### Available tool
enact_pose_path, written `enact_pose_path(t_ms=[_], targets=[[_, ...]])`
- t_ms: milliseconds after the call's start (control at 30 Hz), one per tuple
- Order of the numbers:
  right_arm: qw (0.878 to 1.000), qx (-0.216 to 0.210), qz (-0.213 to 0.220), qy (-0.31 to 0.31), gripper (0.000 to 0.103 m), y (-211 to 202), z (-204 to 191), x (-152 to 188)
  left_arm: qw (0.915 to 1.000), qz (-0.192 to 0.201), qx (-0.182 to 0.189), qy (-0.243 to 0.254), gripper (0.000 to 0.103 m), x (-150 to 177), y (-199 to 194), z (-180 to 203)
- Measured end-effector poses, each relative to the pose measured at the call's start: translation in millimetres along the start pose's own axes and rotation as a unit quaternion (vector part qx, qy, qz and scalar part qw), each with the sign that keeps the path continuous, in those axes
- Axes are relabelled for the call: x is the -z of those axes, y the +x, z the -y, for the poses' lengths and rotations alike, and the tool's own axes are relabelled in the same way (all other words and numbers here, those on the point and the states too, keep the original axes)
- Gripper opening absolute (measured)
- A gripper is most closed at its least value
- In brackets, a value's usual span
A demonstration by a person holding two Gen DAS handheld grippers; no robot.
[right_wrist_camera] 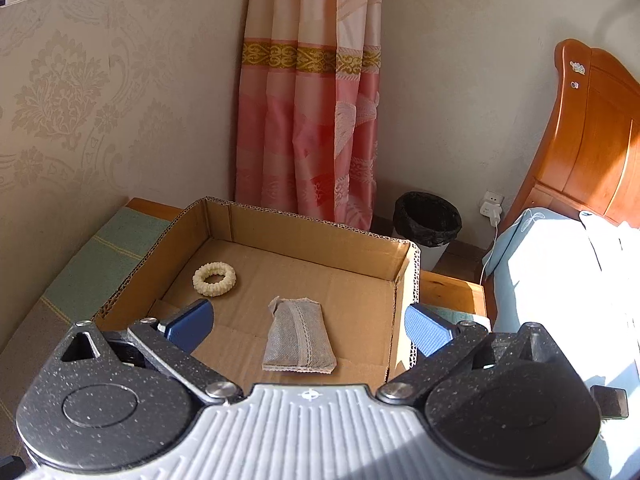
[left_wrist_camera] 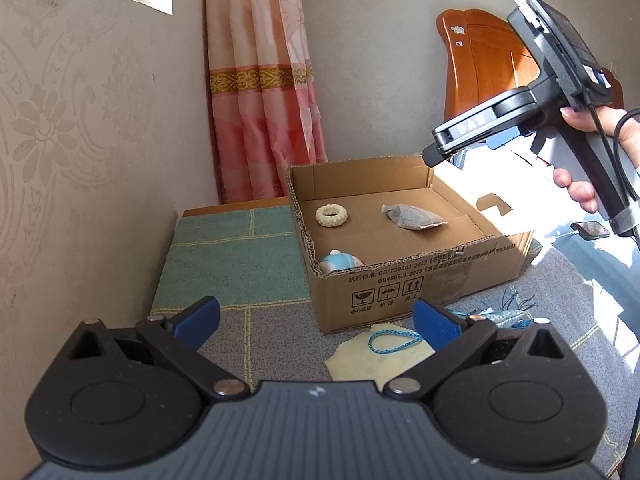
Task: Organize soft objects
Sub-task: 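Carry the grey pouch into the box and open the right gripper, then close the left gripper on the yellow cloth while the right approaches the brown hair tie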
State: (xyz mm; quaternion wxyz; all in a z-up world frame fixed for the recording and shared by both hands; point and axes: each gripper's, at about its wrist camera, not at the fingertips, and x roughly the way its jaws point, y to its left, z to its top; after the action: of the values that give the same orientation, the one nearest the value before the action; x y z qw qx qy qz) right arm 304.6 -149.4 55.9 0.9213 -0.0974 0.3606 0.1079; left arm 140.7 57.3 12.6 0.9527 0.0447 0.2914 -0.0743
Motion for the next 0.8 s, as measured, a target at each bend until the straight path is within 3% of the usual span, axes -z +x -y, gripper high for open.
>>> enact_pose_path(t_ms=[300, 600, 800], targets=[[1.000, 0.015, -0.005, 0.017, 0.103, -37, 0, 41, 0.9999, -0.004, 0.001, -0.011, 0.102, 7, -5, -4], [0.997, 0.046, -0.022, 0.059, 0.103, -57, 9, 107, 0.9997, -0.019, 0.002, -0.017, 0.102, 15, 1, -4], [0.994, 0.058, -0.034, 0.084, 0.103, -67, 11, 149, 0.9992, -0.029, 0.025, -0.008, 0.102, 18, 6, 5]])
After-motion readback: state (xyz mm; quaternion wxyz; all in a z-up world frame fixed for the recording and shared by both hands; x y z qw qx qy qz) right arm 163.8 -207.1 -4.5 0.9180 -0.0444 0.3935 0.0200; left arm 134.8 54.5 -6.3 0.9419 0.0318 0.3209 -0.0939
